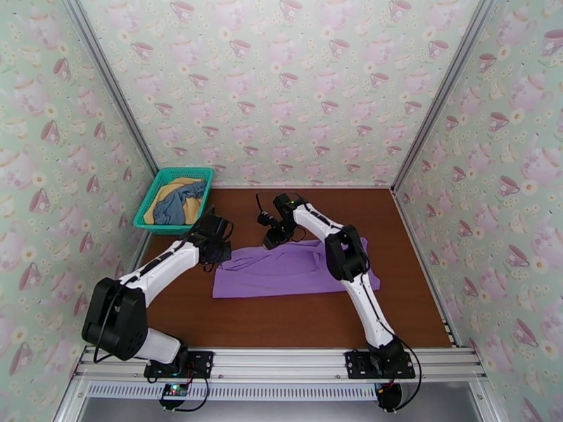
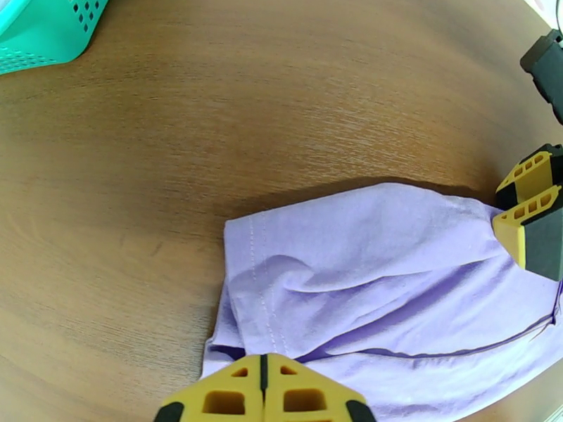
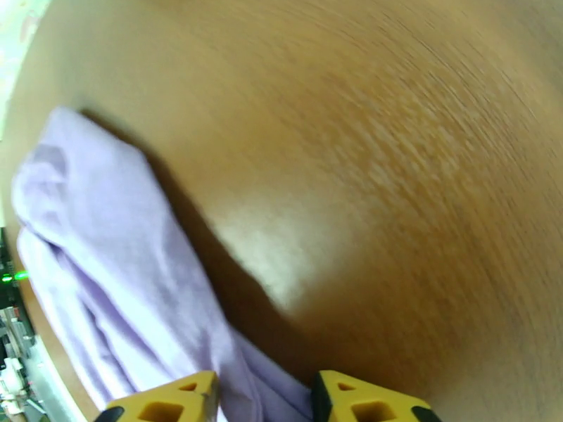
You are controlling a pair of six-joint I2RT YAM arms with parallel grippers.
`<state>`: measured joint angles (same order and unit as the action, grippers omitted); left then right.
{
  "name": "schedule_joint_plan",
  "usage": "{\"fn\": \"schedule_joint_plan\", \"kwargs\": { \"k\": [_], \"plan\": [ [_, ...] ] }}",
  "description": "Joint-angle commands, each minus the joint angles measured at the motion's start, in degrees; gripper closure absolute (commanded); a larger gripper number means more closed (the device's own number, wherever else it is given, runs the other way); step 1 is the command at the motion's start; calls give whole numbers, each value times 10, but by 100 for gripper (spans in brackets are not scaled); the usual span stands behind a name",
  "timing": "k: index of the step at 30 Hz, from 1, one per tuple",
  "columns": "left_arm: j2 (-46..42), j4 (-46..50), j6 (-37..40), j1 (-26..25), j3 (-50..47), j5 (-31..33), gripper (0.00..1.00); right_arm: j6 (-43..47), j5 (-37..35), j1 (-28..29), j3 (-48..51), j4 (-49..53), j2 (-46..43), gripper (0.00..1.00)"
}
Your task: Fold and stack the mixed laundry pile
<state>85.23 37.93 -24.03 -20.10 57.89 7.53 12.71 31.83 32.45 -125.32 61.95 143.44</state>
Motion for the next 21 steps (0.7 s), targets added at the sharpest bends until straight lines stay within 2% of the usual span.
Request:
{"fn": "schedule_joint_plan", "kwargs": {
  "k": [1, 14, 21],
  "plan": [
    [7, -8, -8, -4, -1, -12, 100, -3, 55, 6, 21, -8, -37, 60],
    [15, -12, -19, -13, -3, -14, 100, -14, 90, 8, 113, -65, -119, 61],
    [31, -21, -25, -18, -22, -18, 100, -11, 140, 12, 169, -86, -140, 61]
  ]
}}
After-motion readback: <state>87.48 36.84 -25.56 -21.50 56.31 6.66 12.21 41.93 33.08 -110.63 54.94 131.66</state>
